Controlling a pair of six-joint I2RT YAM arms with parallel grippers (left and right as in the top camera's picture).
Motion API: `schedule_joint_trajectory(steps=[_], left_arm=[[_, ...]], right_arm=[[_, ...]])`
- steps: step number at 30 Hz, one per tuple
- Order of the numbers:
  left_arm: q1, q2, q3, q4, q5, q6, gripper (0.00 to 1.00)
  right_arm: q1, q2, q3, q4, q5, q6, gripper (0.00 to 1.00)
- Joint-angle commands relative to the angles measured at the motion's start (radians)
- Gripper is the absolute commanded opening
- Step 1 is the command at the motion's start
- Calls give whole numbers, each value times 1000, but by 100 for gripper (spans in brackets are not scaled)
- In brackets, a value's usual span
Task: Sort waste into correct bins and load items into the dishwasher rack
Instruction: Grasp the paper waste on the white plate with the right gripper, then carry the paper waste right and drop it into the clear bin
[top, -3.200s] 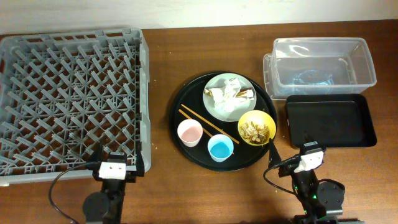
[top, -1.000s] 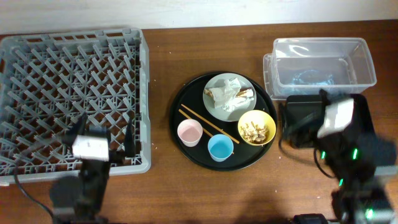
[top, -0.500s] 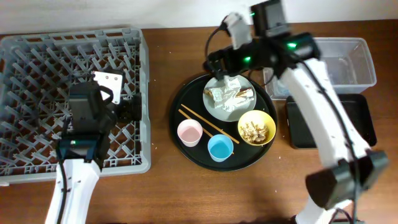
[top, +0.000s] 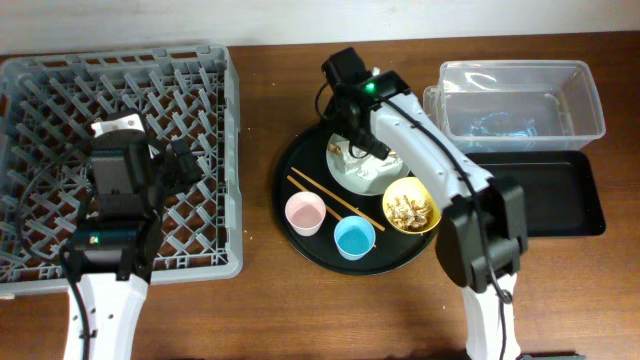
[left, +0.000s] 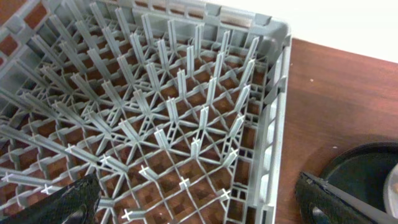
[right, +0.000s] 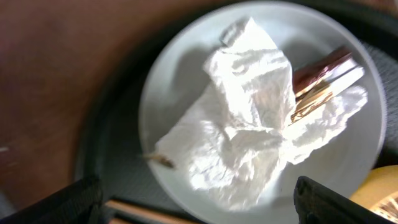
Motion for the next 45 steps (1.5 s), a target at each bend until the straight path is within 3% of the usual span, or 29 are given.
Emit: schedule_joint_trajectory(steps=[1, 6, 18, 20, 21, 22, 23, 25, 28, 31, 34, 39, 45], left_arm=[[3, 15, 10, -4, -18, -16, 99], [3, 15, 10, -8, -18, -16, 99], [3, 15, 9, -20, -18, -16, 99], [3, 16, 9, -20, -18, -16, 99], [3, 15, 9, -20, -18, -16, 99], [3, 16, 9, -20, -18, -16, 99], [3, 16, 9, -20, -18, -16, 99], [3, 16, 9, -20, -18, -16, 99], [3, 16, 9, -20, -18, -16, 99], [3, 16, 9, -20, -18, -16, 99], [3, 16, 9, -20, -18, -16, 99], [3, 16, 9, -23, -18, -16, 99], [3, 16, 9, -23, -18, -16, 99]], right_arm=[[-3, 27, 2, -30, 12, 27, 99], [-5, 31, -59, -32, 52, 42, 99], [-5, 35, -303, 248, 43, 46, 96], [-4, 35, -322, 250, 37, 45, 65], [-4, 35, -325, 245, 37, 44, 35], [-4, 35, -325, 243, 37, 41, 23], [-4, 35, -324, 243, 37, 41, 4], [-5, 34, -321, 246, 36, 9, 4], [-19, -4, -229, 203, -30, -187, 4], [-68, -104, -43, 48, -50, -296, 4], [-223, -208, 168, -121, -51, -301, 4], [-525, -214, 190, -143, -103, -299, 4], [-619, -32, 190, -91, -112, -301, 4]])
